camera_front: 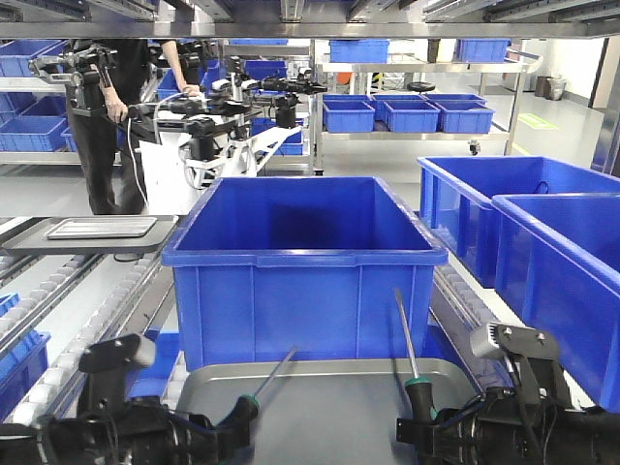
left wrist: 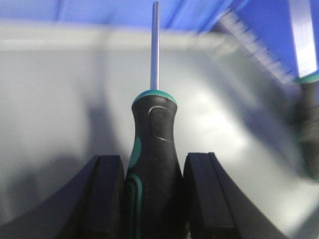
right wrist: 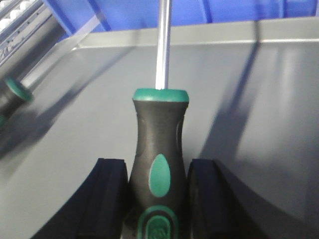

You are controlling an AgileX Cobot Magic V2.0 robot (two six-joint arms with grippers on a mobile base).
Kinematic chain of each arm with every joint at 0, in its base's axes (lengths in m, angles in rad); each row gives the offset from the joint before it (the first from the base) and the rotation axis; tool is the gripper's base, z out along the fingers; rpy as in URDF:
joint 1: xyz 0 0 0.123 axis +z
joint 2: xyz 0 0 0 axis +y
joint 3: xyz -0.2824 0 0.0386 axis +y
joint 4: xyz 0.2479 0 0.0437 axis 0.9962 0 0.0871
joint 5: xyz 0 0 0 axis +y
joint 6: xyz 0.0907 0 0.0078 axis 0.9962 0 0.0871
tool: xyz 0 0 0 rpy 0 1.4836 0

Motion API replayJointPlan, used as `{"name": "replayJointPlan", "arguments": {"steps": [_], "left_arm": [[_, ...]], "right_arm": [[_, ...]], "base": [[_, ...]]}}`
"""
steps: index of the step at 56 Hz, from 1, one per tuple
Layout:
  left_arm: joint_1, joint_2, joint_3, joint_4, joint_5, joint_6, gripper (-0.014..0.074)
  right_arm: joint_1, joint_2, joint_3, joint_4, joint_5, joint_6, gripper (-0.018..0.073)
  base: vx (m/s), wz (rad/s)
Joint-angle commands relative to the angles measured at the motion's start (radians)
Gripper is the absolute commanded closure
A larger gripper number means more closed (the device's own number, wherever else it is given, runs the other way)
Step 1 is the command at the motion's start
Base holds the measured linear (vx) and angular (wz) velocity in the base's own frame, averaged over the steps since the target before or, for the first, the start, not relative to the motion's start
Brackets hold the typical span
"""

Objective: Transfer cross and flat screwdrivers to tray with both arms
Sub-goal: 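Lay both screwdrivers on the tray and open both grippers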

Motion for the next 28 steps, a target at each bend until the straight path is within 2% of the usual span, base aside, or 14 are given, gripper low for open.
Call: {"name": "replayJointPlan", "arguments": {"steps": [1, 17, 23, 28], "left_arm": [[-0.006, -0.016, -0.044, -0.079, 0.053, 0.048, 0.047], [-0.006, -0.007, -0.059, -0.079, 0.093, 0.106, 0.0148], [-0.006, -0.007, -0.059, -0.079, 0.093, 0.111, 0.0076], [-0.005, -0.008, -0.059, -0.078, 0.093, 0.111, 0.0047]], "right_arm": [[-0.001, -0.027, -0.036, 0.039, 0.001, -0.033, 0.0418], [-0.001, -0.027, -0.036, 0.039, 0.002, -0.062, 0.0051], [-0.001, -0.027, -0.036, 0.039, 0.024, -0.067, -0.0015], [-0.002, -0.029, -0.036, 0.039, 0.062, -0.098, -0.002]], "base": [[0.0, 0.0], [0.0, 0.0], [0.0, 0.0], [0.0, 0.0]]}}
